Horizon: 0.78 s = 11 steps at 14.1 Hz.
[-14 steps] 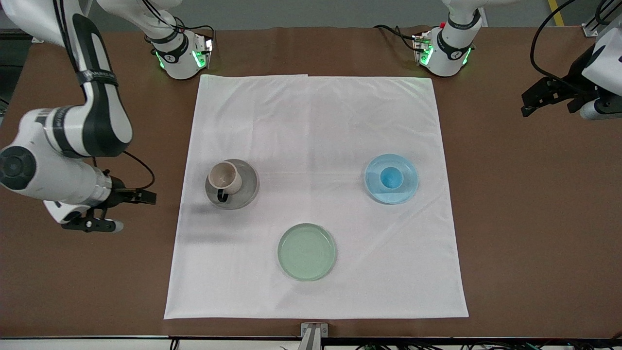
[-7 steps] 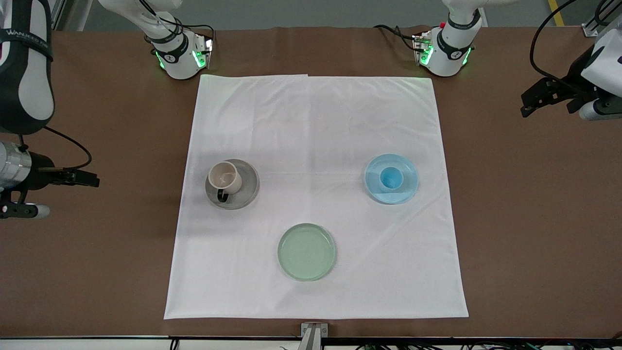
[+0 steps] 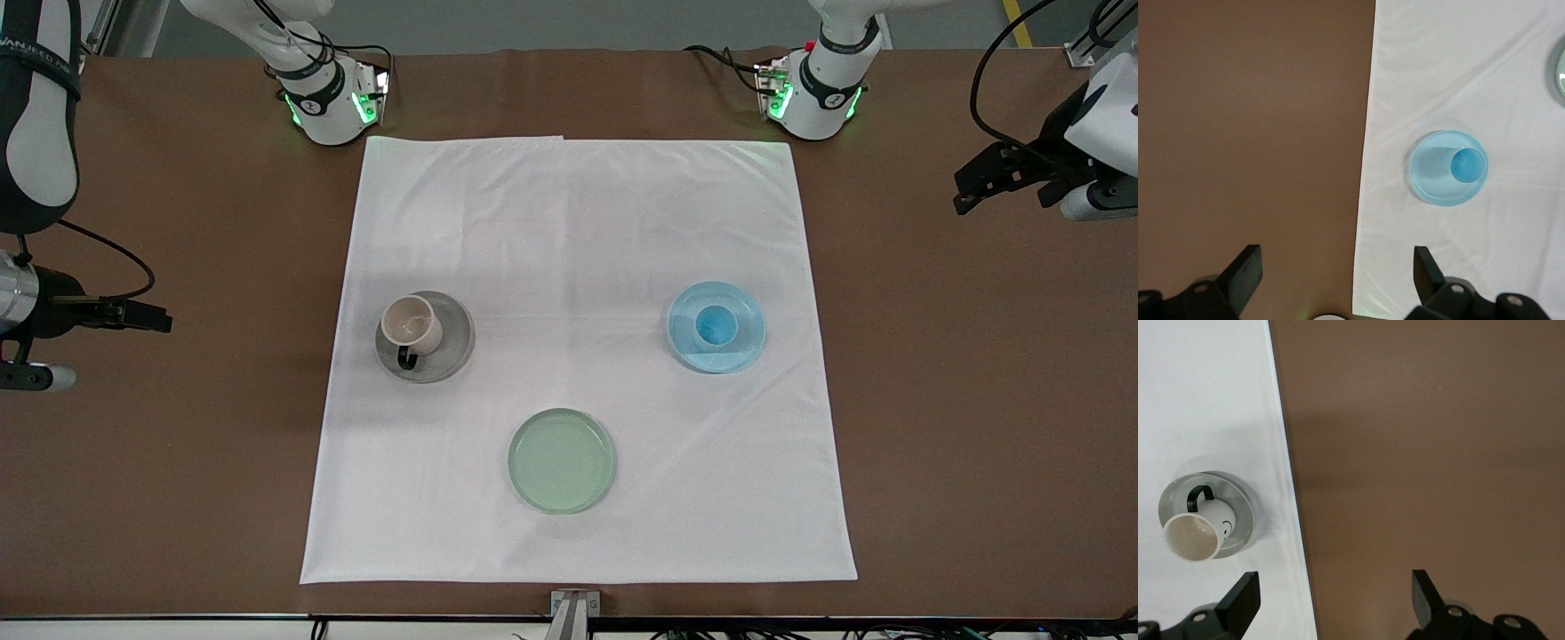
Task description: Place blue cup in blue plate and white mug in gray plate
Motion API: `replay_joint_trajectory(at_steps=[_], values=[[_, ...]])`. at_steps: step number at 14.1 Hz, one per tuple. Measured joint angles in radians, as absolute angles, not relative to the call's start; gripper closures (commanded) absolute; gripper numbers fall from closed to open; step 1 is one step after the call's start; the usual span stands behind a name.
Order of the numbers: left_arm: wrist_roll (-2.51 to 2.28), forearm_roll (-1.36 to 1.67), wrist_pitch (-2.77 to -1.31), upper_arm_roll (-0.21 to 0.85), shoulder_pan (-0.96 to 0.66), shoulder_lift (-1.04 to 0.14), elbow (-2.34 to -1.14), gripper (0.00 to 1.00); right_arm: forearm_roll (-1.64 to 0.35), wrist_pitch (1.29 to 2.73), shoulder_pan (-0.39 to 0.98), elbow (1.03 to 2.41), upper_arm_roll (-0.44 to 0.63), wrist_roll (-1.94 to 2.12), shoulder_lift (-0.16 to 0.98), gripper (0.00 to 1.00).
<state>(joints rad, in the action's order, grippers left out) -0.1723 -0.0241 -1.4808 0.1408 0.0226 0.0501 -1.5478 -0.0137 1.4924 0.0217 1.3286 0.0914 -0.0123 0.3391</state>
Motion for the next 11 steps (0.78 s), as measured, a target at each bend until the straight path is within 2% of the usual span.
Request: replay_joint_trajectory(at_steps=[6,11], values=[[-0.172,-0.024,-1.481,0.141,0.023,0.050,-1.548,0.00,-0.017,1.437,0.012,1.323,0.093,-0.014,0.287,0.00],[-0.172,-0.024,-1.481,0.141,0.023,0.050,-1.548,0.00,-0.017,1.472,0.005,1.482,0.096,-0.014,0.131,0.00]])
